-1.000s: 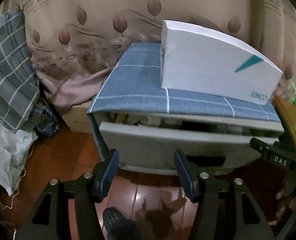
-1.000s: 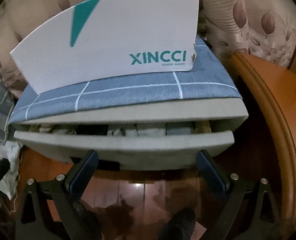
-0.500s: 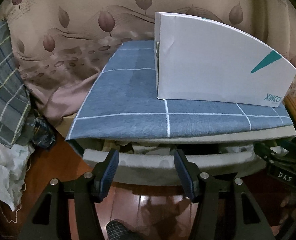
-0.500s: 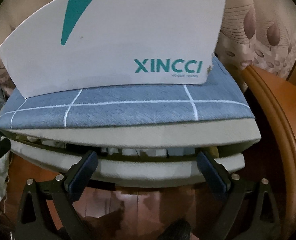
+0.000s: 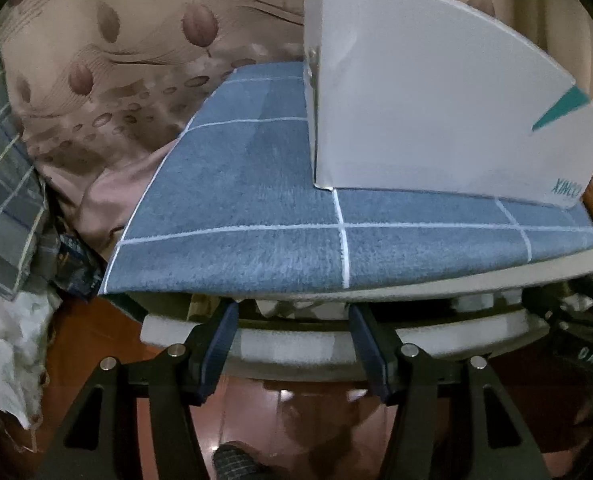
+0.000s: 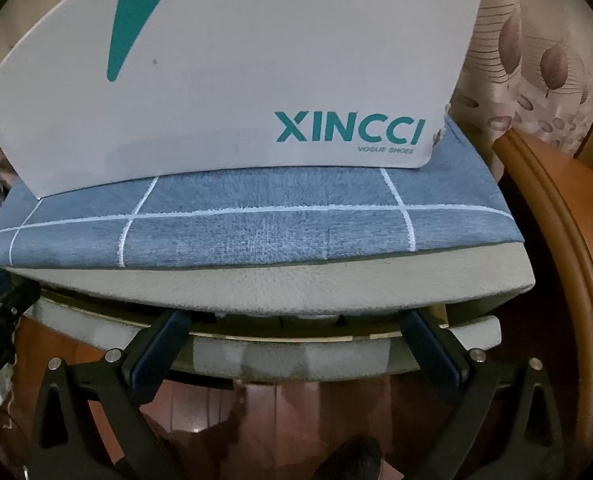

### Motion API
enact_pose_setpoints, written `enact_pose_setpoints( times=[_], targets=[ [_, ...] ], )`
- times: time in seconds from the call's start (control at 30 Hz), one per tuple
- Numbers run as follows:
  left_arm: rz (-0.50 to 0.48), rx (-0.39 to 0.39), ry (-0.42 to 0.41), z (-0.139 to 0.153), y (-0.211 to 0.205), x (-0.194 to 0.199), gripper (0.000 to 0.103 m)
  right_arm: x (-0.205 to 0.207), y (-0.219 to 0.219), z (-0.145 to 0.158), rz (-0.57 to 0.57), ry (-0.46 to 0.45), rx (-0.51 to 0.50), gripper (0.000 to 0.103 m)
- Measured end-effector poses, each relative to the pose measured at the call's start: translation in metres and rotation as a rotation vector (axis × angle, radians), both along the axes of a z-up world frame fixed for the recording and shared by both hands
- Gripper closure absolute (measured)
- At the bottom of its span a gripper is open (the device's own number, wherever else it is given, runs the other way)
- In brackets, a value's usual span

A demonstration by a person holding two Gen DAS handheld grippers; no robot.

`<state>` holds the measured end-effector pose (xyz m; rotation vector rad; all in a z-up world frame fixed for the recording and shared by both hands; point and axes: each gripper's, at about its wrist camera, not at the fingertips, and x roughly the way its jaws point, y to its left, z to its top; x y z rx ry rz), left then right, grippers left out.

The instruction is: Take underwear out of drawer

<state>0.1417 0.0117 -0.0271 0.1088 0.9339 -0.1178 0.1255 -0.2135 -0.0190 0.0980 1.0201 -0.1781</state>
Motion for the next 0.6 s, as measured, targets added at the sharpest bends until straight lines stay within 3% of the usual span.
enact_pose_setpoints(
  times=[0.27, 0.6],
  targets=[
    [-0.024, -0.006, 0.09, -0.004, 0.005, 0.008, 0.041, 0.007, 0.001, -0.003, -0.006, 0.095, 0.009, 0.001],
    [-0.087, 0.03, 0.262, -0.006, 0.01, -0.023, 0.038, -0.023, 0.005, -0.005, 0.011, 0.236, 0.057, 0.001]
  ],
)
